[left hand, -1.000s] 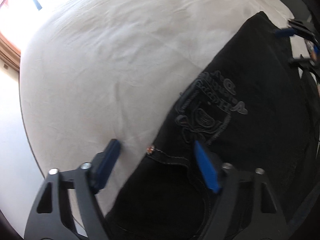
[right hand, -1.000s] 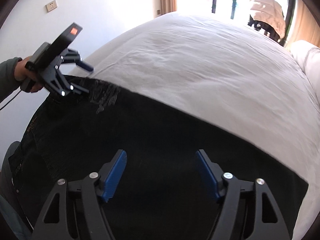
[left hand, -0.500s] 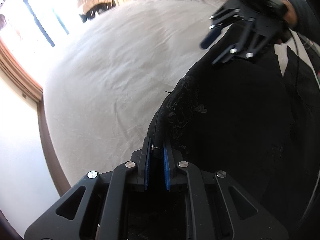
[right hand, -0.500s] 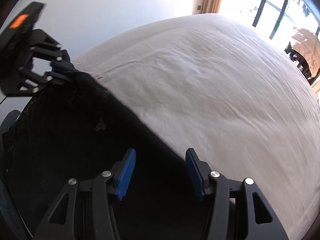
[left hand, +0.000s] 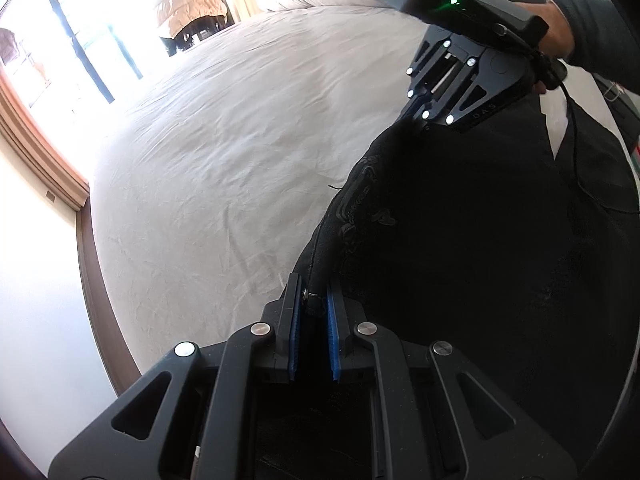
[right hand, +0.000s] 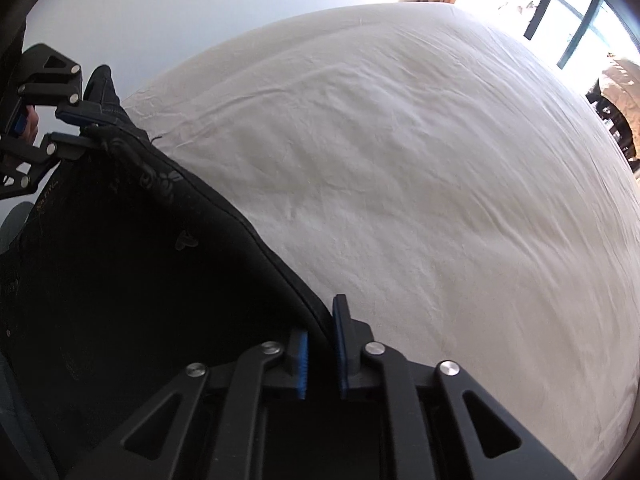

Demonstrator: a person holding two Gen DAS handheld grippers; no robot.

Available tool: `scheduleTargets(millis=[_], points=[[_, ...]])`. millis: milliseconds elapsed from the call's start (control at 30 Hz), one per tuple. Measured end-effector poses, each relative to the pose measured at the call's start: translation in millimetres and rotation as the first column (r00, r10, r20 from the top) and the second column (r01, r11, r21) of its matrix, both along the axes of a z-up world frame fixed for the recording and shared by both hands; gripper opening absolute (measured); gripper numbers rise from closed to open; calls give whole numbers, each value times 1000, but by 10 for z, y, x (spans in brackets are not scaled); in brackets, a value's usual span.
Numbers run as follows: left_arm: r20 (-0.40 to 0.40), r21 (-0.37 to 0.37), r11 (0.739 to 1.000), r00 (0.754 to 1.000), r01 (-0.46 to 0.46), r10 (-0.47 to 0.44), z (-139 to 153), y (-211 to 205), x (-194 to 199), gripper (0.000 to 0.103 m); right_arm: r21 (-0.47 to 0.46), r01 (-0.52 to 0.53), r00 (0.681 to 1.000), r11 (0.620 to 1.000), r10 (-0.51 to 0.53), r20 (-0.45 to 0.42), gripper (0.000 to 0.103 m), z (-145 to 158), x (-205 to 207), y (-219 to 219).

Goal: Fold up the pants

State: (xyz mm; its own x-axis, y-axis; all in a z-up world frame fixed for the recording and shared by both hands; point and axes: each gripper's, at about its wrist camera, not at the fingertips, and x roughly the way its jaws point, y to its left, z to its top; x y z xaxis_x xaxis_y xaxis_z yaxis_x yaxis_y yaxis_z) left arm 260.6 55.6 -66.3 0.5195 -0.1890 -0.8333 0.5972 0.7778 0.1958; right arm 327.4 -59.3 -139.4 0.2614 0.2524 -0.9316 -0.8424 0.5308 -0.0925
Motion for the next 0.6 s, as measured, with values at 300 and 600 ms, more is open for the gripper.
scheduleTargets(millis=[300, 600], points=[[4, -37, 999, 999, -33, 33, 94, -124, -368, 10, 138, 190, 980, 972, -196, 33, 6, 150, -492, -39], [-27, -69, 996, 998, -54, 53, 138, -168, -989, 10, 269, 300, 953, 915, -300, -43, 6, 131, -1067, -202]])
